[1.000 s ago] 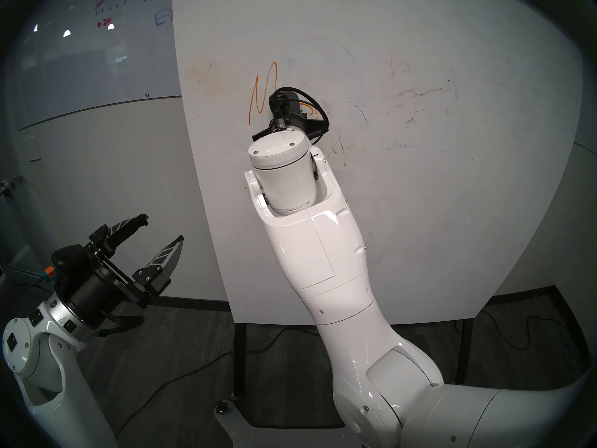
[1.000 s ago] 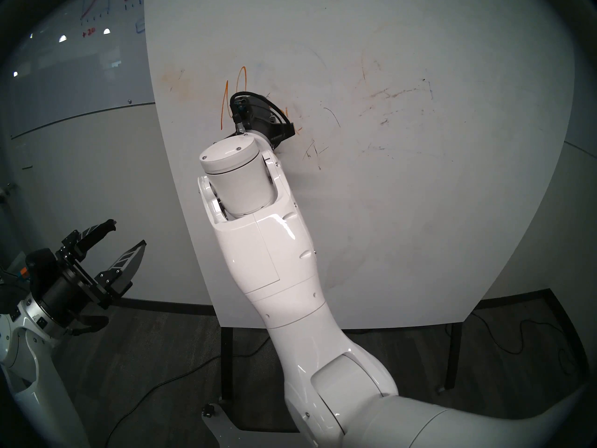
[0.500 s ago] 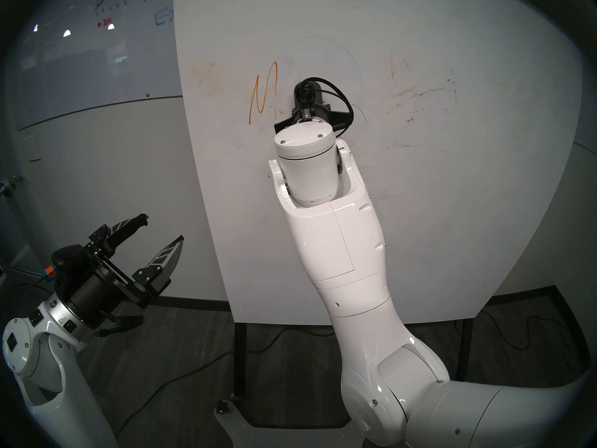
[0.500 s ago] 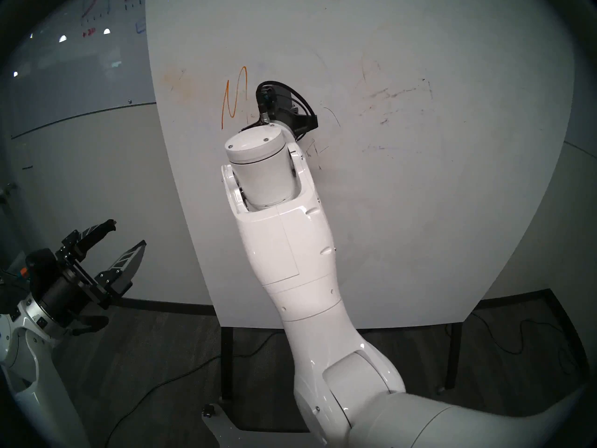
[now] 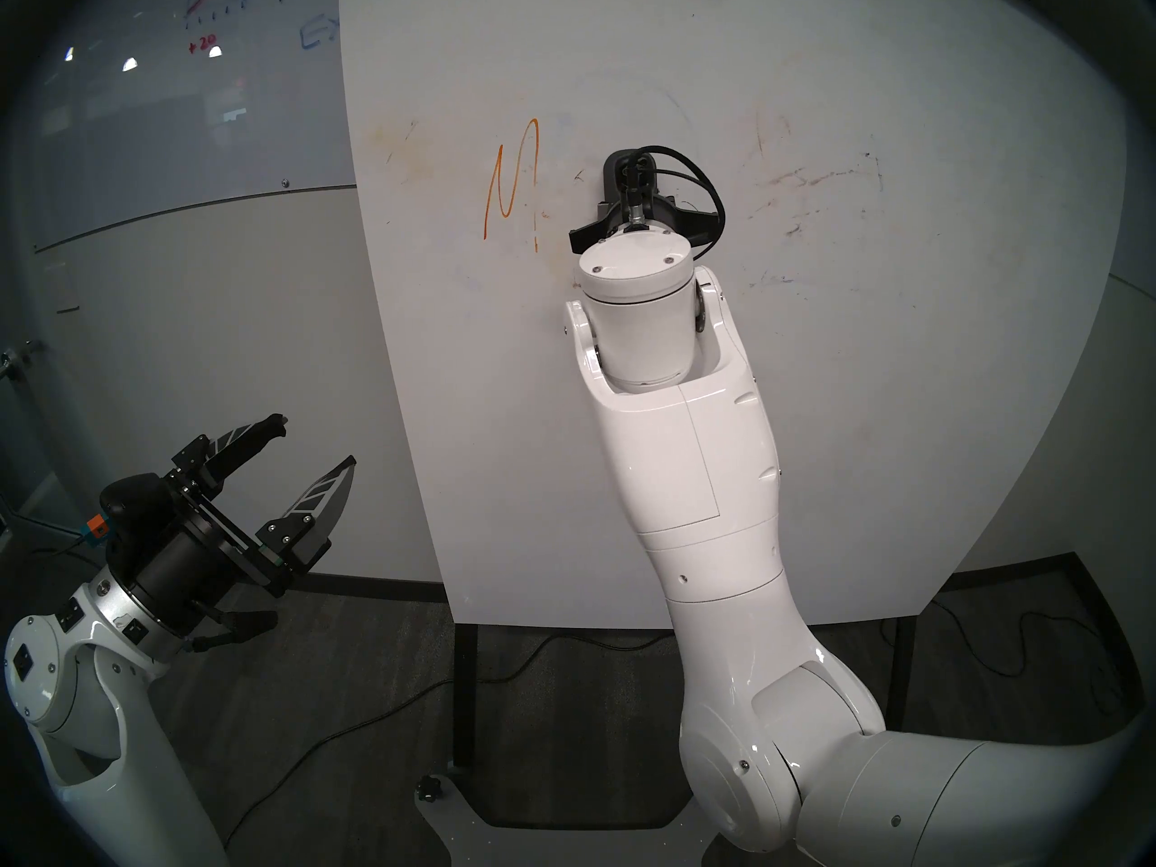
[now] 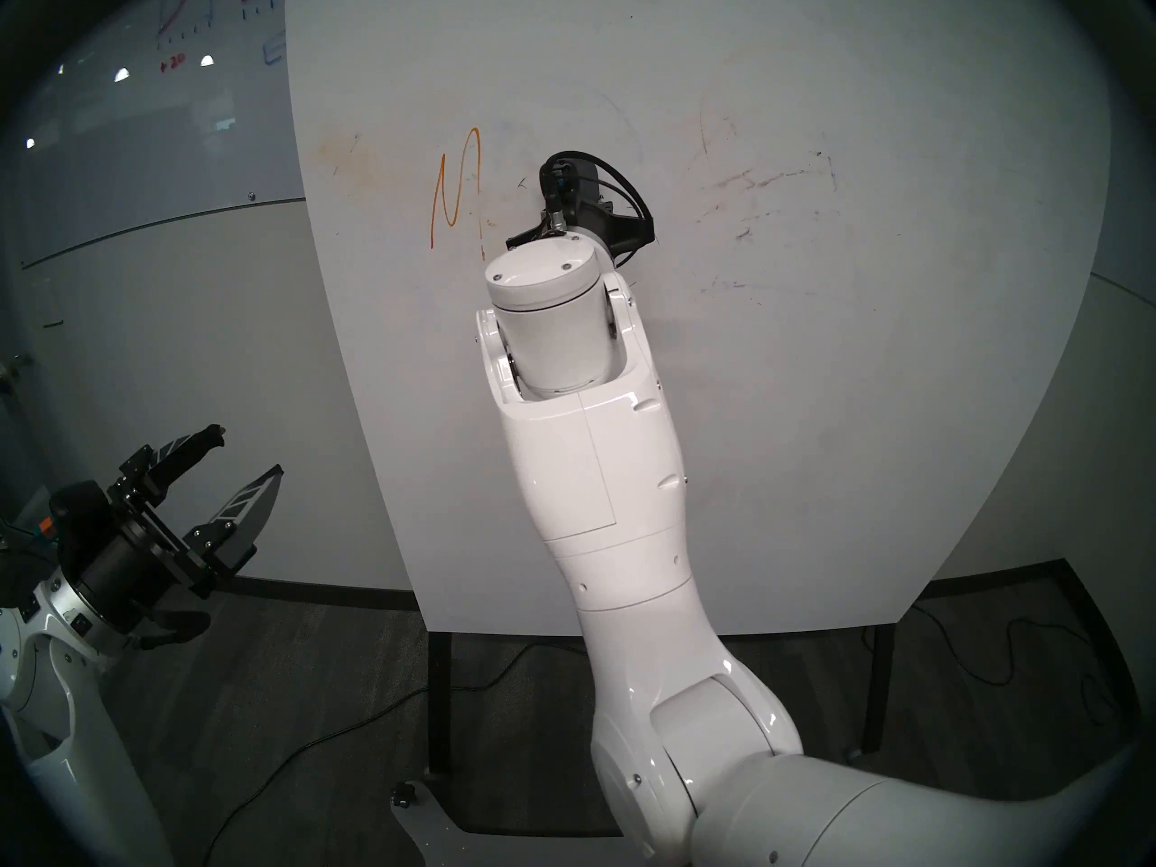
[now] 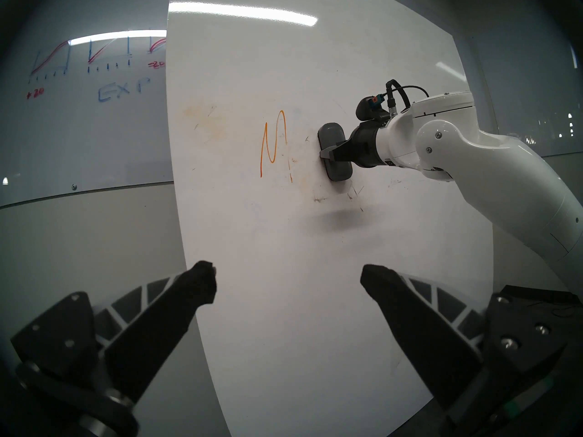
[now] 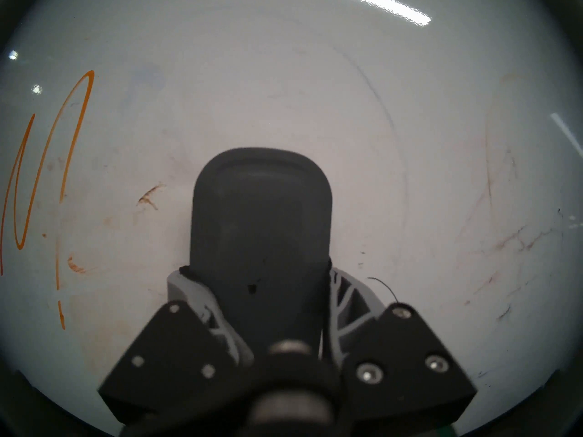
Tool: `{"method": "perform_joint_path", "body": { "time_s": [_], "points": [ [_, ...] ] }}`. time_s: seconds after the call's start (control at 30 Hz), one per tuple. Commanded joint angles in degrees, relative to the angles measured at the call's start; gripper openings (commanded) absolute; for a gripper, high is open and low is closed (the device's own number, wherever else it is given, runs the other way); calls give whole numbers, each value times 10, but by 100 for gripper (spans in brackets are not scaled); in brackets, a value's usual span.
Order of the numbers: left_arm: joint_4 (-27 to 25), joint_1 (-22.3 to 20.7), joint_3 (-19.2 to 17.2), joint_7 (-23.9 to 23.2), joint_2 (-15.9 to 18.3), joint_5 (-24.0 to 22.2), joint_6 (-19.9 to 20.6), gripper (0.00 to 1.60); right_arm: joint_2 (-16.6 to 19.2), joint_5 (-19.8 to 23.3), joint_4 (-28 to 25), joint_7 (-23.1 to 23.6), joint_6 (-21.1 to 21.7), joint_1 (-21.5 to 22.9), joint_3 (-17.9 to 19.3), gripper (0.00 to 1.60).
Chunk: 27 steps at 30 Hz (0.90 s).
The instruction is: Erase all marks on the whiteboard with the eraser
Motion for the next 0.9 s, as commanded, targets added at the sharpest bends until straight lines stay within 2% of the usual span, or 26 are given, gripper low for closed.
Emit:
{"method": "perform_joint_path", "body": {
  "time_s": [0.0,0.5,0.87],
  "points": [
    [-11,0,1,1,1,-3,1,160,53,-9,11,-9,2,14,72,0],
    [-11,0,1,1,1,-4,1,160,81,-7,-8,13,2,6,103,0],
    [-11,0,2,1,1,-5,1,160,73,3,-51,42,6,-34,78,0]
  ]
}}
